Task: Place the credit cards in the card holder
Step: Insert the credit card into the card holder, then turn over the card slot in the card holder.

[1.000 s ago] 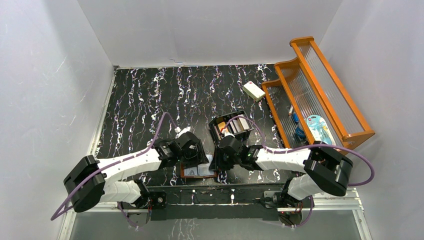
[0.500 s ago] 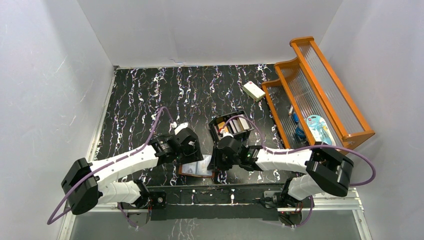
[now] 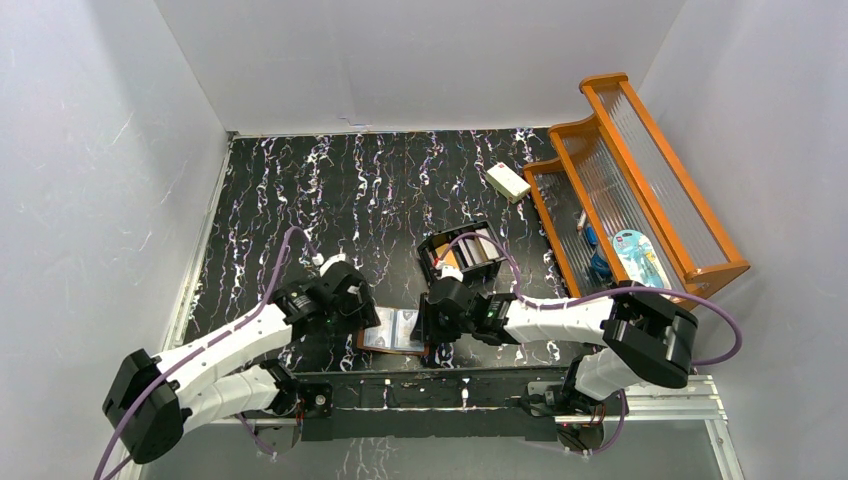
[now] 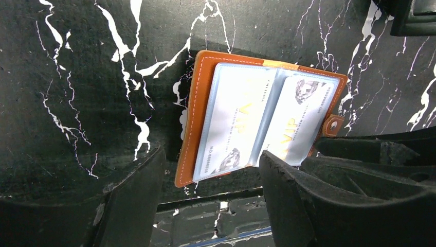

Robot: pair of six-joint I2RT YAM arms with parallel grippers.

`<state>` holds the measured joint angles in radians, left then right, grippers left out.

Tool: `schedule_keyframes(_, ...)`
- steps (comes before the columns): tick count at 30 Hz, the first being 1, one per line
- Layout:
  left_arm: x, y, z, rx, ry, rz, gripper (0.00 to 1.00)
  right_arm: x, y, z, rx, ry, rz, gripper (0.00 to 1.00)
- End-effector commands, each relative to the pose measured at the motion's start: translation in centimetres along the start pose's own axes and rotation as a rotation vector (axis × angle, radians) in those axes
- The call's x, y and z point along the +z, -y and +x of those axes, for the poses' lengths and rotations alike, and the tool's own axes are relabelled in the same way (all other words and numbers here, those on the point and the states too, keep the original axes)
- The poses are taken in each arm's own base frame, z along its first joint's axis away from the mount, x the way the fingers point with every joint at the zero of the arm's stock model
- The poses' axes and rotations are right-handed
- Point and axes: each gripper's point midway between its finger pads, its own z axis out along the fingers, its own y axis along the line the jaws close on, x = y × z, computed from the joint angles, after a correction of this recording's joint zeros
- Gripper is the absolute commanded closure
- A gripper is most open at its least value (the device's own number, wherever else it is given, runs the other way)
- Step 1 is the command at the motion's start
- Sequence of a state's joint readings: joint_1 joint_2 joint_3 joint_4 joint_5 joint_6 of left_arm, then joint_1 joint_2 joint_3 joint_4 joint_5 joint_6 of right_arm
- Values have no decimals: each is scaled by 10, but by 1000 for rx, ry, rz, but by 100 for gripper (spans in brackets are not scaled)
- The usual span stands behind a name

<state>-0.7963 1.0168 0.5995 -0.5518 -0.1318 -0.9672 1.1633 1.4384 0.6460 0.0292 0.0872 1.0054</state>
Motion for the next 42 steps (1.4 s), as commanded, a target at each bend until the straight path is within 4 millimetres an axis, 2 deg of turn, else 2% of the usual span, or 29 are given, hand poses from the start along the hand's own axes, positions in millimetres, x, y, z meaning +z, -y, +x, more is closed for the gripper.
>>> schedule_keyframes(1, -2, 2, 7, 36, -34, 83, 34, 1, -12, -14, -20, 62, -37, 55)
schedule_keyframes(5, 3, 4, 15, 33, -47, 127, 34, 1, -23, -15, 5, 67, -104, 55)
schedule_keyframes(11, 14, 1, 25, 38, -73, 136, 35, 7, -12, -10, 34, 48, -65, 55)
schedule_keyframes(19, 16, 17, 27, 28, -84, 231, 37, 6, 1, -13, 34, 63, 1, 54)
schedule_keyframes(28, 11, 23, 31, -8, -88, 284, 56, 8, 12, -14, 21, 65, 48, 53)
schedule_keyframes(33, 12, 22, 34, -22, -99, 289, 67, 8, 12, -17, 8, 69, 54, 53)
schedule_keyframes(37, 11, 23, 35, -31, -105, 296, 68, 10, 11, -14, 6, 58, 48, 53)
schedule_keyframes(40, 10, 22, 37, -36, -112, 296, 60, 11, 12, -13, 8, 53, 52, 53)
schedule_keyframes(42, 9, 22, 37, -41, -114, 297, 59, 12, 14, -12, 8, 53, 55, 53)
